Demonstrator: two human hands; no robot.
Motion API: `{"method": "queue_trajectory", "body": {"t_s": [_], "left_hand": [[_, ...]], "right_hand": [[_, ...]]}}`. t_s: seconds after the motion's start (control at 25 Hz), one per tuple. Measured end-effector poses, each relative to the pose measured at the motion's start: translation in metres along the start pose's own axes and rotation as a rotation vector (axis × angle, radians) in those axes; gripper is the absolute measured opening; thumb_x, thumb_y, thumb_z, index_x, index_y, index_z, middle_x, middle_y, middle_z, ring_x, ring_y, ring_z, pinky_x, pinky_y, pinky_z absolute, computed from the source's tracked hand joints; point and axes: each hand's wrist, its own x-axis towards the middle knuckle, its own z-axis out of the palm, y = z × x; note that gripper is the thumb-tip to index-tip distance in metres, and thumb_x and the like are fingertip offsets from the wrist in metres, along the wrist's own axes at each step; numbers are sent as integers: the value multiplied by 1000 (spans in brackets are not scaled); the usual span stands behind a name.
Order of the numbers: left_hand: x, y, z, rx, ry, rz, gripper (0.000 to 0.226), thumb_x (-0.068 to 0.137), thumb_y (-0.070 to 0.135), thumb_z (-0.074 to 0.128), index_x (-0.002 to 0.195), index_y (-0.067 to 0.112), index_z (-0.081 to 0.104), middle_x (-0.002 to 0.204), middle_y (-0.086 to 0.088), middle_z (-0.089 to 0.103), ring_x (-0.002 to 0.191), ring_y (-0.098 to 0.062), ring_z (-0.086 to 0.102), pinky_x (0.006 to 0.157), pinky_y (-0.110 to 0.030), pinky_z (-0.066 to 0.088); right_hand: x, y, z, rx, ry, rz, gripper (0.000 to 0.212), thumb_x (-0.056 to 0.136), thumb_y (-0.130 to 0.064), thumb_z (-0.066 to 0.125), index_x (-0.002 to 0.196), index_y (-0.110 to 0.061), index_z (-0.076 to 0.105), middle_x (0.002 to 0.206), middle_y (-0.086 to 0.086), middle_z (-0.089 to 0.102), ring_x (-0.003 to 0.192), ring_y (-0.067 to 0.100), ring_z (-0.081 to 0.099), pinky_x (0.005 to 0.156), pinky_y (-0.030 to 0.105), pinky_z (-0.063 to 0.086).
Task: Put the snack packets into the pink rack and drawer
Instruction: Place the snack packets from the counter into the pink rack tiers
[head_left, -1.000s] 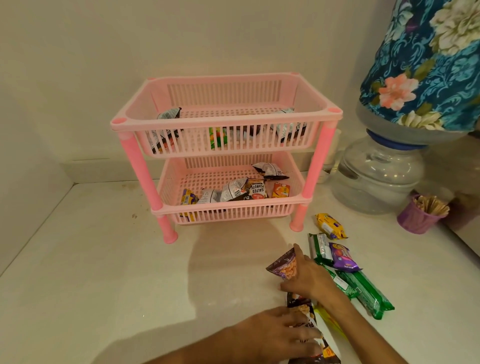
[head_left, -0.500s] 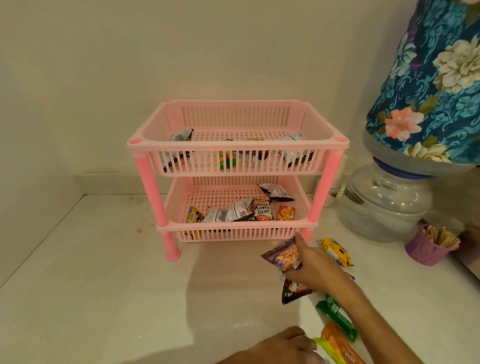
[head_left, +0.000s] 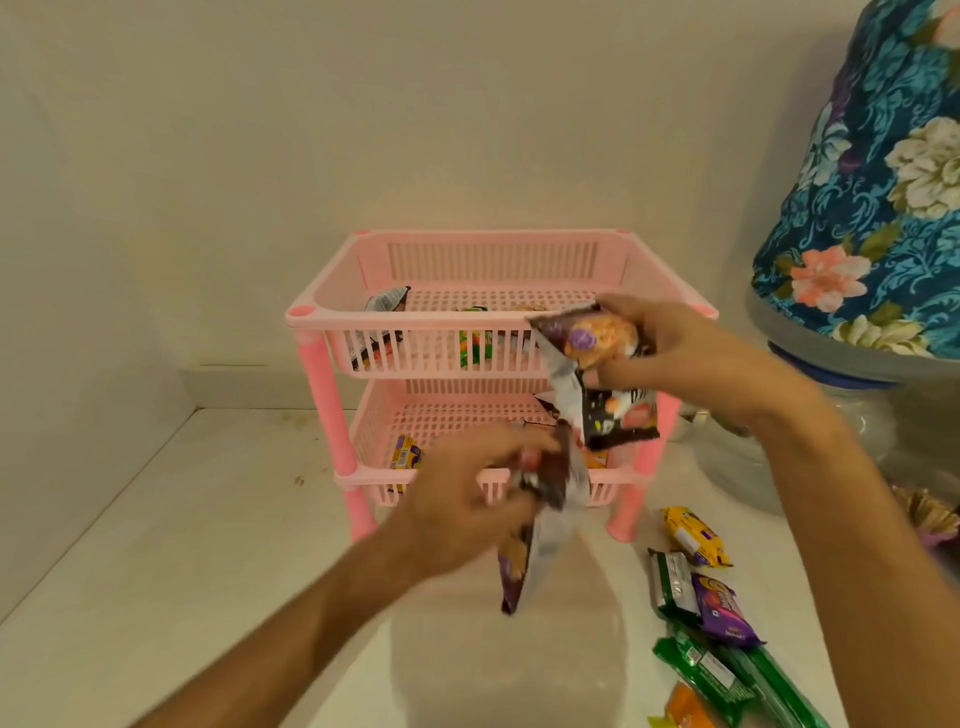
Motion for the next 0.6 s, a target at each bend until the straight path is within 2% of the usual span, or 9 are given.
{"method": "queue_trajectory", "body": {"t_s": [0.12, 0.2, 0.28, 0.4, 0.52, 0.6], "left_hand": [[47, 24, -46, -95, 259, -59, 26, 68, 28, 64, 89, 39, 72, 89, 15, 73, 86, -8, 67, 79, -23, 52], [80, 30, -71, -95, 404, -74, 17, 69, 29, 66, 82, 37, 73, 87, 8, 74, 85, -20, 69, 78, -34, 53], [112, 26, -91, -76, 491, -117, 15, 72, 28, 66, 83, 32, 75, 89, -2, 75, 87, -23, 70, 79, -39, 55], [155, 4, -107, 17, 559, -225, 16, 74, 29, 66, 86, 25, 75, 79, 0, 74, 73, -12, 71, 70, -33, 56], [188, -26, -112, 211, 547, -323, 13, 74, 35, 66, 83, 27, 71, 74, 4, 70, 62, -5, 64, 61, -26, 50], [205, -47, -113, 313, 540, -380, 17, 74, 41, 64, 84, 28, 69, 77, 3, 70, 65, -9, 64, 60, -25, 48]], "right_hand": [[33, -15, -20, 48, 117, 34, 38, 75, -19, 76, 110, -24, 64, 91, -2, 76, 77, 11, 73, 61, 17, 56], [61, -19, -30, 40, 218, 95, 30, 73, -25, 76, 101, -25, 64, 86, 1, 74, 68, 8, 72, 52, 17, 54], [88, -16, -36, 31, 287, 140, 33, 72, -32, 77, 99, -18, 65, 84, 2, 72, 62, 7, 71, 48, 19, 53], [126, -5, -40, -17, 360, 233, 49, 68, -40, 77, 101, -7, 63, 84, 7, 71, 66, 15, 71, 53, 24, 54], [157, 7, -36, -60, 403, 322, 48, 68, -37, 76, 100, -5, 60, 81, 8, 68, 67, 17, 68, 53, 26, 52], [174, 16, -33, -108, 411, 351, 44, 69, -34, 75, 98, -8, 56, 85, 9, 66, 70, 18, 66, 55, 28, 54]]}}
